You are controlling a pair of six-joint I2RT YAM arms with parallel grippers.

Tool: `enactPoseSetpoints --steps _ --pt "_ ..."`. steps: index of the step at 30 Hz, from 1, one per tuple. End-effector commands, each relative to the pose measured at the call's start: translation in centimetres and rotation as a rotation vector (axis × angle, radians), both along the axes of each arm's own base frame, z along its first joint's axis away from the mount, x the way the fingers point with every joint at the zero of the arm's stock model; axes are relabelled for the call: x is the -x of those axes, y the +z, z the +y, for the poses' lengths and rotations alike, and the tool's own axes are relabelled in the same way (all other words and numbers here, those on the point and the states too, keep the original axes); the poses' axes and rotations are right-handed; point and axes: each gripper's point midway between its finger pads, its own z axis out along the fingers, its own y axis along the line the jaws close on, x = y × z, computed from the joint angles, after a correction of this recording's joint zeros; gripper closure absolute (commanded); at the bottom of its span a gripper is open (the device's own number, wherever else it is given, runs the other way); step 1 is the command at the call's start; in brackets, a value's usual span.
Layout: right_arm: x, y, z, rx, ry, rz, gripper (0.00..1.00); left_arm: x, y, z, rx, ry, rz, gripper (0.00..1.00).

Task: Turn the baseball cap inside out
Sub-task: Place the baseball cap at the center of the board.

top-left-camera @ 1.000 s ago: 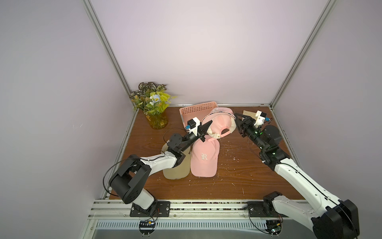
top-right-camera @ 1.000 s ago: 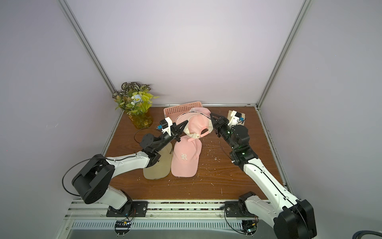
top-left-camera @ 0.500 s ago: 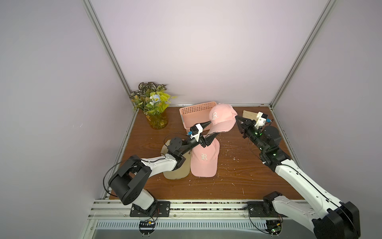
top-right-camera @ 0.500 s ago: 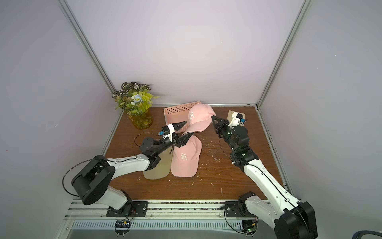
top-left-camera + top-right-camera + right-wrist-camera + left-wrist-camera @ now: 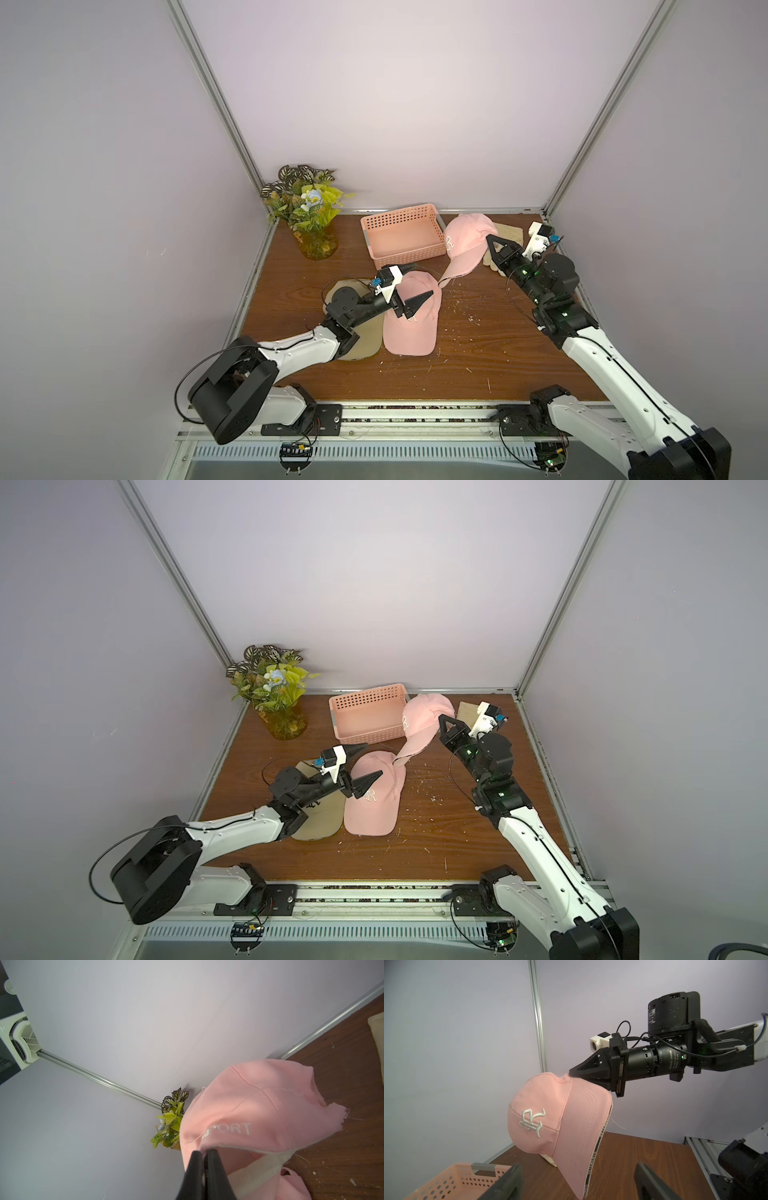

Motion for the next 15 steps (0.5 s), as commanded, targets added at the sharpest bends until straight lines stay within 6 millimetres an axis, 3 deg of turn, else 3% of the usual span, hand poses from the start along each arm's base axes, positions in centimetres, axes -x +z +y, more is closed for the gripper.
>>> enactPoseSetpoints --steps 1,6,15 --pt "1.6 1.6 0.8 0.17 0.095 -0.141 1.0 -0.8 -0.6 1.0 0.01 0.069 0.153 0.15" --pt "3.2 -2.2 2.5 0.227 0.252 -0.157 1.0 -3.4 -1.9 3.2 -0.011 0.262 0.445 0.15" --pt "5.0 -7.6 3.6 0.298 0.366 -0.133 1.0 -2.4 -1.9 6.0 0.092 0.333 0.567 0.16"
